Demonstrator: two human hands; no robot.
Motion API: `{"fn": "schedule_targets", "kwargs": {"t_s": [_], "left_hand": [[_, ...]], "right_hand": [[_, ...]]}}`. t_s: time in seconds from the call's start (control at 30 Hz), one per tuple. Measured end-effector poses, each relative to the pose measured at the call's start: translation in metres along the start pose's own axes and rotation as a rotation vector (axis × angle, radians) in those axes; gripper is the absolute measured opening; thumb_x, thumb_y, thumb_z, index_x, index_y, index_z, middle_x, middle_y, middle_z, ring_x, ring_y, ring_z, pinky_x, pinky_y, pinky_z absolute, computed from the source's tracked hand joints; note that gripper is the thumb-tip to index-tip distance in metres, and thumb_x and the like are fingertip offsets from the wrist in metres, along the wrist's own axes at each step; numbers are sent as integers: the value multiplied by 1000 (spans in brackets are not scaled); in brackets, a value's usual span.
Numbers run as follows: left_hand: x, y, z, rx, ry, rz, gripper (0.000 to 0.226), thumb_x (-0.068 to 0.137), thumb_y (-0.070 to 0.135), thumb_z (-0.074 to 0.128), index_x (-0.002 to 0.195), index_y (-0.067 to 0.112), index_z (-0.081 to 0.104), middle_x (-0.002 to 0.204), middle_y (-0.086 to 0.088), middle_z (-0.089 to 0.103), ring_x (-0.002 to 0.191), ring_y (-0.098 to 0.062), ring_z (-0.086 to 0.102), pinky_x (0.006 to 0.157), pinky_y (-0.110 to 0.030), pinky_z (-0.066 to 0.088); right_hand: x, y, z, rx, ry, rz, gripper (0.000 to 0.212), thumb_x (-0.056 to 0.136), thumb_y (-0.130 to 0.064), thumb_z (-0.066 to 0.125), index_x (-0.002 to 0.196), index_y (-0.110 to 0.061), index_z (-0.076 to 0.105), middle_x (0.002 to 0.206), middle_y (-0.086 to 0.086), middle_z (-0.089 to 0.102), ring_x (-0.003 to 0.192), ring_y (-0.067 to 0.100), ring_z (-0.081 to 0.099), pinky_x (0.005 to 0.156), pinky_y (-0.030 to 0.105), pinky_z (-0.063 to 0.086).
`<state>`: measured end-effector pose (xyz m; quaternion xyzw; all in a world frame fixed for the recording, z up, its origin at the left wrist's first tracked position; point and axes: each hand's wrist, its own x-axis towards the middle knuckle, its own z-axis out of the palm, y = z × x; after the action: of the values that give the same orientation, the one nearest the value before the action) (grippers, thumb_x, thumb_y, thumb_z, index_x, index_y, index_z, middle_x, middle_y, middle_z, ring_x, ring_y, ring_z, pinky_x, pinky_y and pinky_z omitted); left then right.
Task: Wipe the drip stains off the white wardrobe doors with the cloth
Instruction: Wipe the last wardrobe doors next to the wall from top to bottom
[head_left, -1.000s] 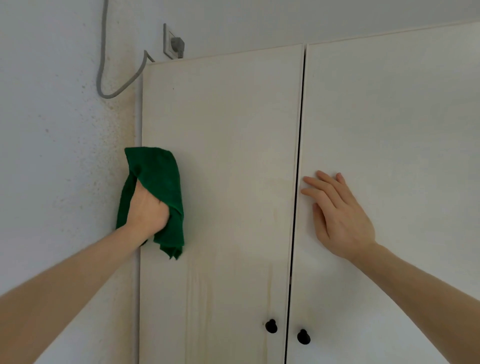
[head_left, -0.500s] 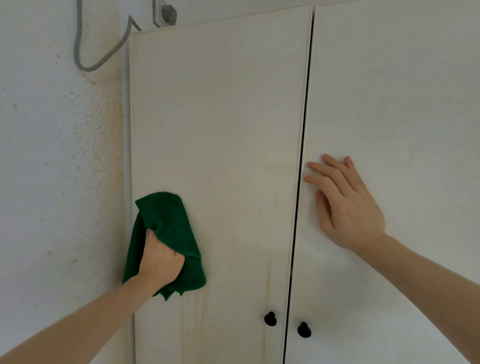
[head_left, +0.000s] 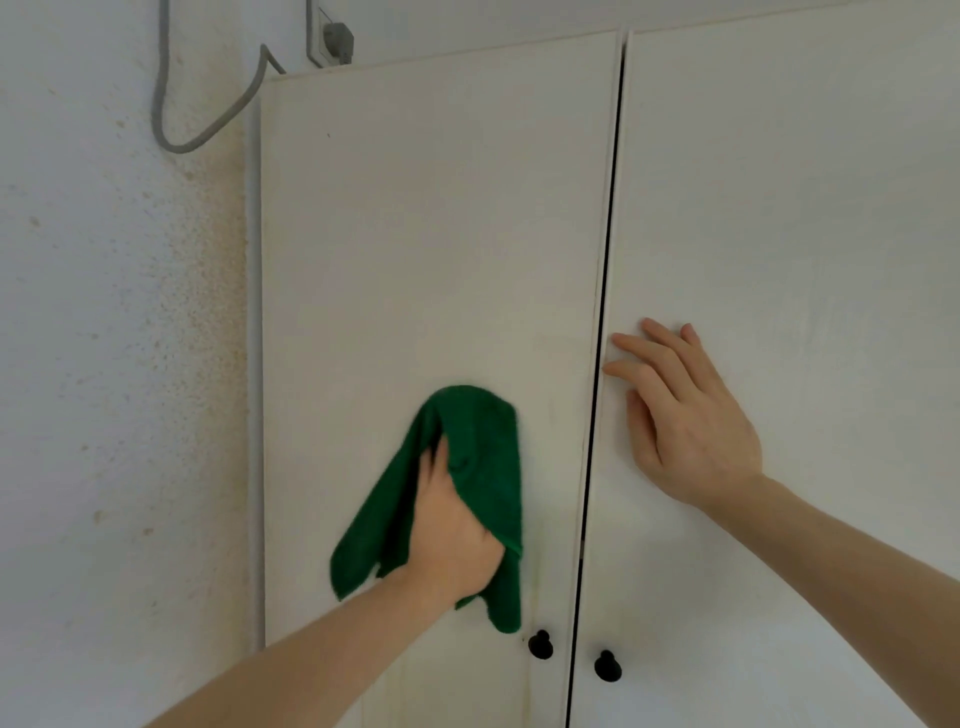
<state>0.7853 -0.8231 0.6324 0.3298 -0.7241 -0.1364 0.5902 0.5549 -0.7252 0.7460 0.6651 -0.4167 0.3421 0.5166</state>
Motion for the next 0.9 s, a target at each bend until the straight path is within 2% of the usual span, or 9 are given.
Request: {"fn": "schedule_targets", "kwargs": {"t_s": [0.07,0.13,0.27,0.37,0.47,0.57,0.67,0.77,0.9], "left_hand": [[-8,34,11,-66,-94,36,76,80,28,59,150,17,32,153,-13,43,140,-31,44,116,-38,38],[-12,59,20,53,-129,287,53,99,42,41,147,18,38,146,-9,50,134,-29,49,114,-41,39],[-9,71,18,88,-268,474,60,105,51,27,148,14,44,150,-3,47,140,-23,42,118,-43,33],[-10,65,-1,-113,-222,254,56,92,24,49,146,23,38,145,3,52,133,-10,50,111,-35,43],[0,58,-29,-277,-121,72,60,87,-4,56,121,42,39,106,42,61,98,19,58,84,-7,46],[17,53,-59,-522,-88,-72,27,91,23,64,70,26,48,57,5,49,50,-6,45,47,-20,41],[31,24,-86,-536,14,-109,31,98,29,58,71,20,47,59,1,43,54,-12,39,49,-21,40],[42,-16,-106,-197,105,89,25,99,15,57,79,20,44,65,8,48,61,-6,41,58,-25,43],[38,-61,-117,104,51,107,32,104,-1,40,91,26,49,80,12,56,73,6,54,76,-33,46]], "right_hand": [[1,-1,-1,0,0,-1,33,95,-1,49,123,-1,67,139,15,61,141,40,46,122,59,28],[0,-2,-2,5,-1,-1,34,93,0,51,123,0,67,139,15,61,141,40,47,122,58,28],[0,-2,-6,24,-11,7,37,89,2,53,123,-1,67,141,13,61,142,38,46,124,56,25],[0,-1,-7,18,-18,3,36,91,1,51,124,-1,67,141,14,60,142,38,47,123,58,27],[0,0,-8,22,-22,-3,35,94,-1,49,125,-1,67,141,14,60,142,39,47,121,60,28],[0,1,-7,28,-18,-3,35,96,-2,47,124,0,67,142,14,60,142,38,46,120,60,29],[-1,1,-5,23,-8,2,35,96,-3,45,123,-1,67,141,13,60,142,38,46,121,59,28],[-1,1,-4,20,3,0,34,96,-2,46,122,0,67,141,13,61,142,38,47,122,59,27],[-1,1,-3,21,13,-1,34,94,0,47,121,0,68,140,13,61,142,37,47,122,58,27]]}}
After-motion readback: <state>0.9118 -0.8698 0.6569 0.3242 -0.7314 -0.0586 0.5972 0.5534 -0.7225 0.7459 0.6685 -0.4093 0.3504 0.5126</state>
